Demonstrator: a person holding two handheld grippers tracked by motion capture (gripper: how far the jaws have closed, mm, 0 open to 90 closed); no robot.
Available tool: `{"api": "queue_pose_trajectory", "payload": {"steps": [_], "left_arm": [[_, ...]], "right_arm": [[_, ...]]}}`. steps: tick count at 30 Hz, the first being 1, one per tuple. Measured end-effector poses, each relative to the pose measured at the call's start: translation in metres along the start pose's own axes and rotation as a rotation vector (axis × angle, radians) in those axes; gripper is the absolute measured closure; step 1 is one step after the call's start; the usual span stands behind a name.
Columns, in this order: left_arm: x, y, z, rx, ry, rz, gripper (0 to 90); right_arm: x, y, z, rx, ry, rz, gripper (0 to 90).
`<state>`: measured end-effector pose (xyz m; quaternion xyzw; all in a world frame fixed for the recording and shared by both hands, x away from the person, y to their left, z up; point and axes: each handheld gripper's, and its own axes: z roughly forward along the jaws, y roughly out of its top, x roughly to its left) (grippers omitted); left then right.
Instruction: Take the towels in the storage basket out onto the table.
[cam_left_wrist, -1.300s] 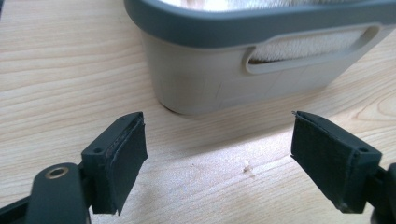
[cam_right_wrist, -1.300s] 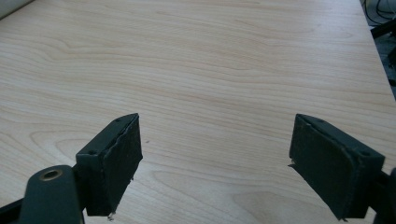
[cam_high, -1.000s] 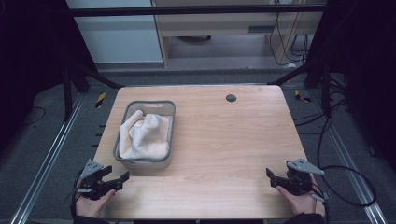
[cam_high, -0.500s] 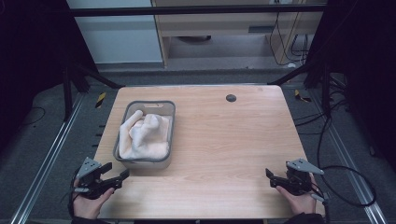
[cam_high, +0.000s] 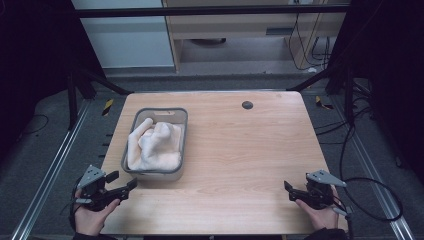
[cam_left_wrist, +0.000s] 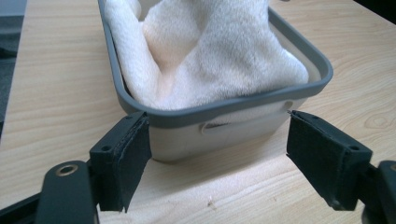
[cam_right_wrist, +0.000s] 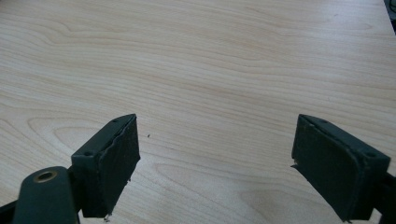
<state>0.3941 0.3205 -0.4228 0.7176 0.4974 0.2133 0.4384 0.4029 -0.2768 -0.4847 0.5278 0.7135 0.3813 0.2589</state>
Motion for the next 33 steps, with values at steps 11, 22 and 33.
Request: {"api": "queue_pose_trajectory", "payload": {"steps": [11, 22, 33], "left_arm": [[-0.001, 0.019, -0.007, -0.017, -0.014, 0.013, 20.7], [-0.001, 0.038, -0.007, -0.016, -0.030, 0.027, 20.2], [-0.006, 0.058, -0.004, 0.021, -0.019, 0.086, 21.4]], "right_arm": [[0.001, -0.001, 0.001, 0.001, 0.003, -0.004, 15.8], [0.002, -0.001, 0.001, 0.006, 0.011, -0.006, 17.0], [0.001, 0.000, 0.001, 0.007, 0.013, -0.018, 18.2]]}}
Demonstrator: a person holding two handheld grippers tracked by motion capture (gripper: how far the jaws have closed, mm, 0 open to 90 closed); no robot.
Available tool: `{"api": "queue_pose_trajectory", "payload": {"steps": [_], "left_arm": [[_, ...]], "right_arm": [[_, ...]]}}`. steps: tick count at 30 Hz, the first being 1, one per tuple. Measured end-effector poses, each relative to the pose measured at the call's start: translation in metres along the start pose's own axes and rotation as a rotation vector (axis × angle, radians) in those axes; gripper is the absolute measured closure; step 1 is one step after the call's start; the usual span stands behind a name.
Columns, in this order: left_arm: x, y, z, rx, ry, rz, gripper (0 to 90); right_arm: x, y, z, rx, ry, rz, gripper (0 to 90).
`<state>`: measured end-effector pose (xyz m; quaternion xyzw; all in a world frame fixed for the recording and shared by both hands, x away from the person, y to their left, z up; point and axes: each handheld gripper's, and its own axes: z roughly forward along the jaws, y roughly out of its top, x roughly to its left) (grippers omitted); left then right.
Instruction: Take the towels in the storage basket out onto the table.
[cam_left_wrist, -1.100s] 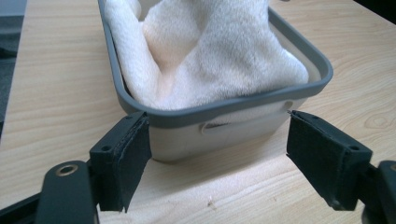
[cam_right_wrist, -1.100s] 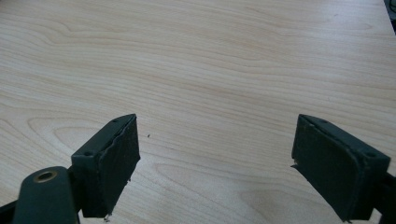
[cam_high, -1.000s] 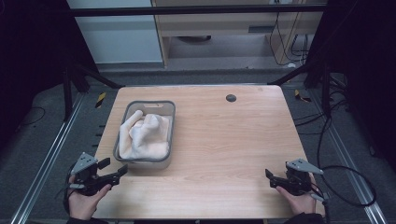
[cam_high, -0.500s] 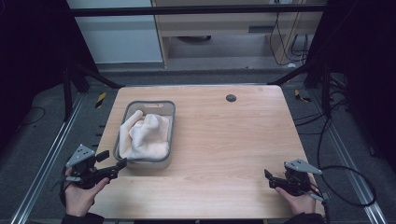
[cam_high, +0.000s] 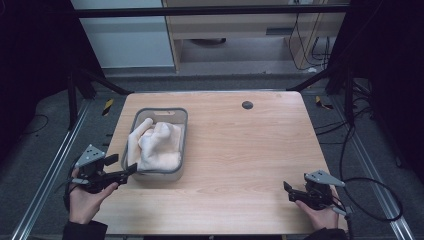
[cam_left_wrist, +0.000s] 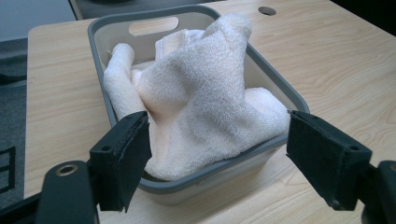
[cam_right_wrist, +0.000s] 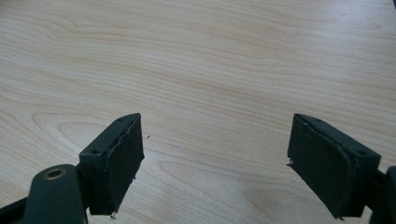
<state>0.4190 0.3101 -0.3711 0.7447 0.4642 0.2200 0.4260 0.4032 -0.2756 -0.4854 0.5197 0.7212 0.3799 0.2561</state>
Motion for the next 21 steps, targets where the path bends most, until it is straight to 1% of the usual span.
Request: {"api": "queue_pose_trajectory", "payload": {"steps": [7, 11, 13, 16, 21], "left_arm": [[0.000, 0.011, 0.003, 0.026, 0.010, 0.018, 21.7], [-0.001, 0.020, 0.007, 0.060, 0.013, 0.042, 21.6], [-0.002, 0.023, 0.009, 0.069, 0.013, 0.045, 21.7], [-0.003, 0.028, 0.012, 0.089, 0.018, 0.063, 21.7], [-0.005, 0.035, 0.015, 0.102, 0.024, 0.075, 21.9]], "right_arm": [[0.000, 0.000, 0.000, 0.002, 0.000, 0.000, 18.2], [0.000, 0.000, 0.000, 0.004, -0.002, 0.002, 18.7], [0.000, 0.000, 0.001, 0.005, -0.002, 0.003, 18.8], [0.000, 0.000, 0.001, 0.006, -0.001, 0.005, 18.9], [0.000, 0.000, 0.001, 0.005, 0.000, 0.007, 19.3]]}}
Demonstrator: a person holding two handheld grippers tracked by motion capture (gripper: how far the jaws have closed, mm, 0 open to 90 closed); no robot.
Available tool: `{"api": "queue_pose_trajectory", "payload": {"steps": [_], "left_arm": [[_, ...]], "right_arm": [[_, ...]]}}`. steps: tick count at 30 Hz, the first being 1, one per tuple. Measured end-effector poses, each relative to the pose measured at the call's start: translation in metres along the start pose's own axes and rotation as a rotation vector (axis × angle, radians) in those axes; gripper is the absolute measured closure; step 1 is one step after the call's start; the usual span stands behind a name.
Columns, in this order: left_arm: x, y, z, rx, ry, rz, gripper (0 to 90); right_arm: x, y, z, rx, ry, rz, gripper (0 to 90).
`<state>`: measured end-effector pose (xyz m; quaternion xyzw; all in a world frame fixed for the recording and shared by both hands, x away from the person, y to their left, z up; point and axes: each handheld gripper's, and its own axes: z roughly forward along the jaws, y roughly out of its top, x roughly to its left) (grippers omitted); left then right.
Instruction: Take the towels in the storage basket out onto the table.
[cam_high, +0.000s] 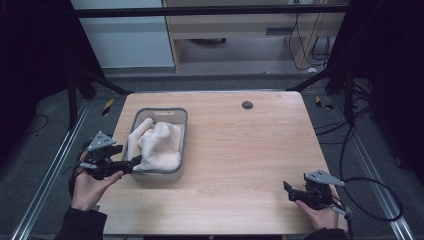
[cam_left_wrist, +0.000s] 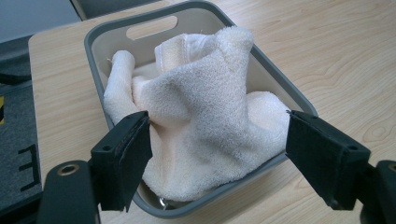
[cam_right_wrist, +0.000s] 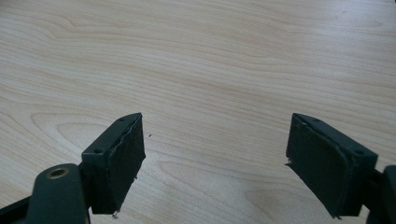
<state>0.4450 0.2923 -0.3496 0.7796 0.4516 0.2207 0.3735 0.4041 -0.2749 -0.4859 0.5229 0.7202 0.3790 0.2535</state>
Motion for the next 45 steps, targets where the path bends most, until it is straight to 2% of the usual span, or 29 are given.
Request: {"api": "queue_pose_trajectory", "payload": {"steps": [3, 12, 27, 33, 42, 45], "left_arm": [[-0.003, 0.005, 0.003, 0.021, -0.011, 0.016, 21.6], [-0.007, 0.017, 0.011, 0.064, -0.005, 0.037, 21.6], [-0.013, 0.035, 0.026, 0.127, 0.006, 0.048, 23.3], [-0.015, 0.039, 0.032, 0.153, 0.019, 0.056, 24.0], [-0.014, 0.042, 0.043, 0.199, 0.034, 0.043, 25.9], [-0.014, 0.042, 0.047, 0.218, 0.036, 0.056, 25.8]], "right_arm": [[0.000, 0.000, 0.000, 0.004, 0.007, 0.005, 19.2], [0.000, 0.000, 0.001, 0.008, 0.009, -0.001, 19.3], [0.000, 0.000, 0.003, 0.023, 0.016, 0.003, 19.7], [0.000, 0.000, 0.003, 0.027, 0.020, 0.005, 19.8], [0.000, -0.001, 0.003, 0.035, 0.025, 0.003, 20.2], [0.000, -0.001, 0.004, 0.036, 0.023, -0.001, 20.1]]}}
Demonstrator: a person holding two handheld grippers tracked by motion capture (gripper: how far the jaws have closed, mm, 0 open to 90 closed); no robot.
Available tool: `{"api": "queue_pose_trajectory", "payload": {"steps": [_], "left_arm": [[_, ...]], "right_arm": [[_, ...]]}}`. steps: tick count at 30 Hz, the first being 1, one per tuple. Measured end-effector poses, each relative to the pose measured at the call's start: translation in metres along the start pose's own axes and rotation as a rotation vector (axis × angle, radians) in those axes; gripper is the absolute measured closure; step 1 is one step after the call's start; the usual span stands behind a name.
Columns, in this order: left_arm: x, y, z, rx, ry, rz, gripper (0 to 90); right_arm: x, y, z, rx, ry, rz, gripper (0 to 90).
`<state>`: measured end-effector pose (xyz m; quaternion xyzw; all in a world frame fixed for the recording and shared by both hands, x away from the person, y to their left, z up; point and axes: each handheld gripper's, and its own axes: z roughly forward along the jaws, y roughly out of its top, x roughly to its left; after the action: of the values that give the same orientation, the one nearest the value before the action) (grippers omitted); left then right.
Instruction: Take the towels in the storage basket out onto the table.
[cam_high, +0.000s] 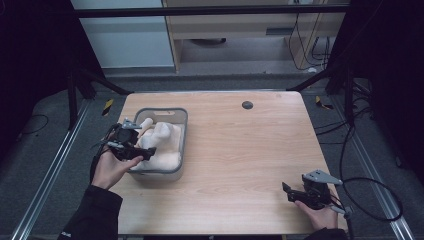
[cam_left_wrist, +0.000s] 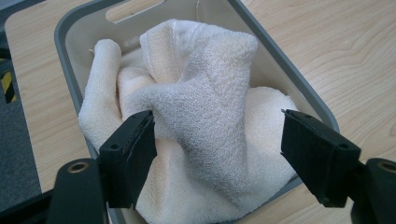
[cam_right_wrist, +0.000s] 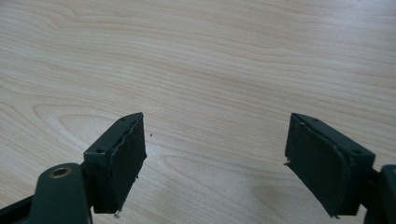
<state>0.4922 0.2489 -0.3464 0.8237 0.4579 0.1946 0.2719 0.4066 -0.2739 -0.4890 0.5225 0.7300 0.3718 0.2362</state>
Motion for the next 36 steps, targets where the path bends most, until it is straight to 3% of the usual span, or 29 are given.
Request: {"api": "queue_pose_trajectory", "payload": {"steps": [21, 30, 36], "left_arm": [[0.002, -0.002, 0.027, 0.078, 0.020, -0.009, 27.4], [0.002, -0.005, 0.040, 0.093, 0.015, -0.040, 35.0], [0.002, -0.004, 0.044, 0.107, 0.004, -0.048, 48.4]], "right_arm": [[0.000, 0.000, 0.001, 0.014, 0.010, 0.003, 20.1], [0.001, -0.001, 0.002, 0.024, 0.013, 0.002, 19.9], [0.000, -0.001, 0.002, 0.023, 0.011, -0.009, 19.8]]}}
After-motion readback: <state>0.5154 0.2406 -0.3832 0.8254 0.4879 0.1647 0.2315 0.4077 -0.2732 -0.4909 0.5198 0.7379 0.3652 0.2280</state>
